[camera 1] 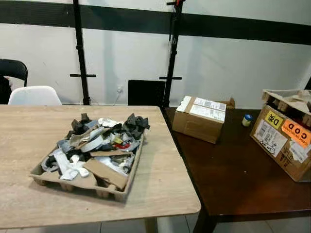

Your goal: Picking trash to rubbish bin

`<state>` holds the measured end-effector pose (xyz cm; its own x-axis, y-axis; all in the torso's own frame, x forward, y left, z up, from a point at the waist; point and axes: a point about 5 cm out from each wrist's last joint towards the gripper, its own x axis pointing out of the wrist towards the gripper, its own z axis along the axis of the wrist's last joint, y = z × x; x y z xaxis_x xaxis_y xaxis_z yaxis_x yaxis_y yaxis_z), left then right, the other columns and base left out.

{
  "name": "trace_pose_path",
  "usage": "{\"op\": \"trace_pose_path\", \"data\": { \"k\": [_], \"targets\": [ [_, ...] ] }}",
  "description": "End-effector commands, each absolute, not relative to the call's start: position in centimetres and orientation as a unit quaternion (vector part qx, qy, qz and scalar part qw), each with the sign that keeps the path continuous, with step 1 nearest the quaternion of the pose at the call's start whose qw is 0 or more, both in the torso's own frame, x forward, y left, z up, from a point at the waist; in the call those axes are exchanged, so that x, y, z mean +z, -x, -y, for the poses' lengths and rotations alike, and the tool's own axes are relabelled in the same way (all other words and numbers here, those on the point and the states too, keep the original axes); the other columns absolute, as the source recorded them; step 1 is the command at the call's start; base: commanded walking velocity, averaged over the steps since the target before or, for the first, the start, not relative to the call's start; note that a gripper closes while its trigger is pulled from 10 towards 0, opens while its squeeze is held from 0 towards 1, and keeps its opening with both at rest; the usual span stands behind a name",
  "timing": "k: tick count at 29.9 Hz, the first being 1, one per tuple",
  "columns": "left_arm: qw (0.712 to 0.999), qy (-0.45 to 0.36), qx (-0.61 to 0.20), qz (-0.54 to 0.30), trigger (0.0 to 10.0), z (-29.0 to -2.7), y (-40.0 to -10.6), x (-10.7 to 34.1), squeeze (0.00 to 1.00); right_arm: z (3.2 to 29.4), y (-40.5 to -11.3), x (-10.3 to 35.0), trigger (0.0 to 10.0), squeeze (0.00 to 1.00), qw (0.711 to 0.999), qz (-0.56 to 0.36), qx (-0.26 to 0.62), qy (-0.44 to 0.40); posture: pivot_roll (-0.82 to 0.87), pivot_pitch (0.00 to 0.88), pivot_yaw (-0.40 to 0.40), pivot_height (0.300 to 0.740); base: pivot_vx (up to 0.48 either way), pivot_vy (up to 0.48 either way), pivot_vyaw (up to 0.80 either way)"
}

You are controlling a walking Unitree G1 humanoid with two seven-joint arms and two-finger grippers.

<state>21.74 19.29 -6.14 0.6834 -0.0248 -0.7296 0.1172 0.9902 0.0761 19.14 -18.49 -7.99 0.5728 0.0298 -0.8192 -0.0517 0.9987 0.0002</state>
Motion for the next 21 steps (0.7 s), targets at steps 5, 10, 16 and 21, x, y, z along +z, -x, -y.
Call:
{"op": "trace_pose_path", "data": {
  "k": [5,10,16,21],
  "targets": [
    [0.914,-0.010,-0.011,-0.405,10.0,-19.36,-21.49,-6.35,0.00,18.71,-18.57,-8.27,10.0,0.00,0.881,-0.472,0.020,0.010,-0.04,0.067,-0.065,0.740,0.000,0.000,0.00],
    [0.915,0.000,-0.009,-0.404,10.0,-19.41,-21.53,-6.31,0.00,18.70,-18.67,-8.22,10.0,0.00,0.882,-0.471,0.022,0.010,-0.04,0.068,-0.070,0.740,0.000,0.480,0.00],
    [0.915,-0.024,-0.022,-0.403,10.0,-19.36,-21.37,-6.38,0.00,18.80,-18.91,-8.10,10.0,0.00,0.883,-0.468,0.021,0.011,-0.04,0.068,-0.071,0.740,0.000,0.240,0.00],
    [0.908,-0.035,-0.030,-0.416,10.0,-19.42,-21.09,-6.59,0.00,18.70,-19.07,-8.02,10.0,0.00,0.884,-0.466,0.021,0.010,-0.04,0.072,-0.070,0.740,0.000,0.000,0.00]
  ]
}}
